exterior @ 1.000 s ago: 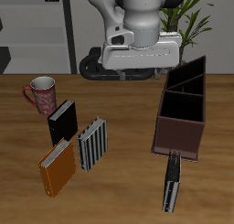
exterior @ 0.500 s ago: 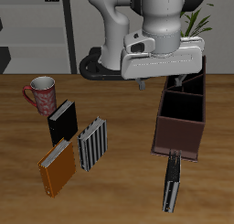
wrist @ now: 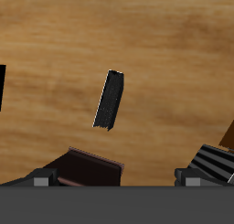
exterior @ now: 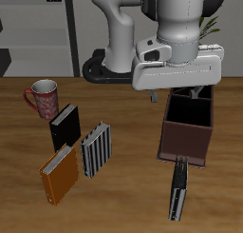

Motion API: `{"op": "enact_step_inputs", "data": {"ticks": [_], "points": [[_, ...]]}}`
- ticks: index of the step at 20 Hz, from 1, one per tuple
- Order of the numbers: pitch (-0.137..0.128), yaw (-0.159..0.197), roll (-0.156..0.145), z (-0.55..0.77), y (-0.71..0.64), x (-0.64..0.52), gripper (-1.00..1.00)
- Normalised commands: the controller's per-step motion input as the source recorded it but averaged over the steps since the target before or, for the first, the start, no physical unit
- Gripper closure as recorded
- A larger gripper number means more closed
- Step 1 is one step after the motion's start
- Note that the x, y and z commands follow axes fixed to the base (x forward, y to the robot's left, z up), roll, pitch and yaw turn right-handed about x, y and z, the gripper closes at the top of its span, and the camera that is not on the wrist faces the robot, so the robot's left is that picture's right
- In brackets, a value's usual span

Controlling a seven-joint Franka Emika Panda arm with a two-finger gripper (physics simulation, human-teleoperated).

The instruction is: Place the left striped book into the left desk caddy's right compartment and place the right striped book into the left desk caddy's right compartment and place the orange book into the left desk caddy's left compartment

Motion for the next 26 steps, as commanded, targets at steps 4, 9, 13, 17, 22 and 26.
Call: {"op": "enact_step_inputs", "data": {"ticks": [4,9,13,17,22,26], "points": [[0.011,-0.002,-0.028,-0.03,-0.01,0.35,-1.00],[-0.004,-0.007,0.004,-0.07,0.04,0.30,-1.00],[-0.005,-0.019,0.017,-0.08,0.12,0.34,-1.00],[-0.017,0.002,-0.011,-0.03,0.10,0.21,-1.00],[-0.008,-0.004,-0.003,-0.22,0.03,0.30,-1.00],[0.017,0.002,0.020,-0.31,0.14,0.21,-1.00]]}}
